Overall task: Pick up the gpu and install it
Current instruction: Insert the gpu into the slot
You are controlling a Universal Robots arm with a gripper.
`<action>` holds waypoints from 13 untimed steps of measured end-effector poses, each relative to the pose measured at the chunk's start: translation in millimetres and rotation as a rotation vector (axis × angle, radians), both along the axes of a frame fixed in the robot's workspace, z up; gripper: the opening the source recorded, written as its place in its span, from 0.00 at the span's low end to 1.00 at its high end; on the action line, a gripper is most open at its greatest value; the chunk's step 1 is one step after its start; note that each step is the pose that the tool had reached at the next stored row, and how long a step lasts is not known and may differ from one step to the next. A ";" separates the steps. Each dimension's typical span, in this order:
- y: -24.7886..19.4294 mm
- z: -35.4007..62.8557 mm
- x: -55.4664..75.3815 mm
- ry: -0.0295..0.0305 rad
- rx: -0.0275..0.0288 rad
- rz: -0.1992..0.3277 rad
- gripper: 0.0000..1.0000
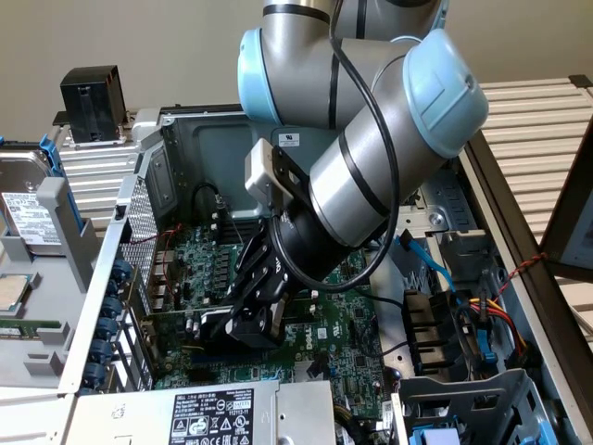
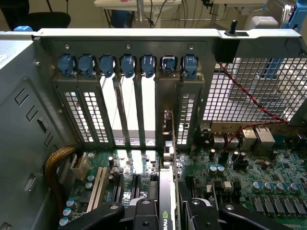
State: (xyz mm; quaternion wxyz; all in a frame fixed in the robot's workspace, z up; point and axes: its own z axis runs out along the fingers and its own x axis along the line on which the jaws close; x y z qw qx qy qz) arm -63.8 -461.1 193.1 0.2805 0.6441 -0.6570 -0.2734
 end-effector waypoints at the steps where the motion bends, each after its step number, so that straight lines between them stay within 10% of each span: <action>1: 0.0 0.0 0.0 -0.0001 0.0000 0.000 0.27; 13: 0.0 -0.6 -0.1 -0.0022 0.0001 0.000 0.27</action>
